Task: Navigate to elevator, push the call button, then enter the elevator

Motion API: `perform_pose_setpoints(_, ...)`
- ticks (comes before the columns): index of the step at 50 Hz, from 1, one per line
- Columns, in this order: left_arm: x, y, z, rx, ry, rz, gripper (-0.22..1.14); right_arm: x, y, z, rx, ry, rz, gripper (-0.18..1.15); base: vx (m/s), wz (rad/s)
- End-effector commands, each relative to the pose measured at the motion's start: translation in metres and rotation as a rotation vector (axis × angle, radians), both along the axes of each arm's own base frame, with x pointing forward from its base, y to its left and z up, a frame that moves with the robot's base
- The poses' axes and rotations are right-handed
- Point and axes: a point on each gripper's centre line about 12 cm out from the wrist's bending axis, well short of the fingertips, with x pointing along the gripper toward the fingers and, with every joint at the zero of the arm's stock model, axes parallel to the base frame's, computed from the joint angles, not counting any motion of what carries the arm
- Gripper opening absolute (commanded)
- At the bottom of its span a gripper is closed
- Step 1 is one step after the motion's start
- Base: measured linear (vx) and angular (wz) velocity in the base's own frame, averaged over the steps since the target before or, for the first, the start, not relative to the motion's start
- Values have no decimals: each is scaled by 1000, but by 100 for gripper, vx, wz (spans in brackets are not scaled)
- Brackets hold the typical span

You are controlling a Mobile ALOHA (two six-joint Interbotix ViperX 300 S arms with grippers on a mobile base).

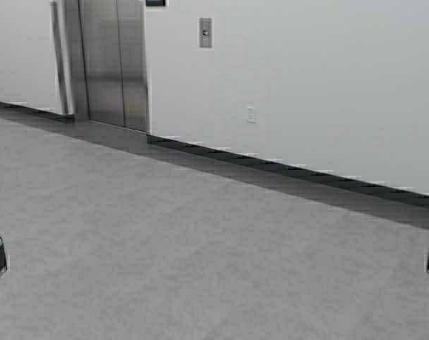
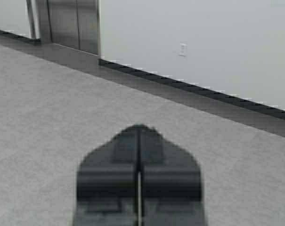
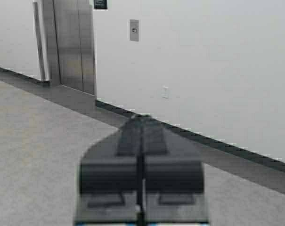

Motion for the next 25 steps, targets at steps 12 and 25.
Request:
perform_pose_setpoints(12,4,0,9,-4,-27,-2,3,3,0,6,0,-14,2,5,76,1)
perform_pose_setpoints(25,0,0,12,-17,-41,-3,3,3,0,4,2,-11,1,5,79,-8)
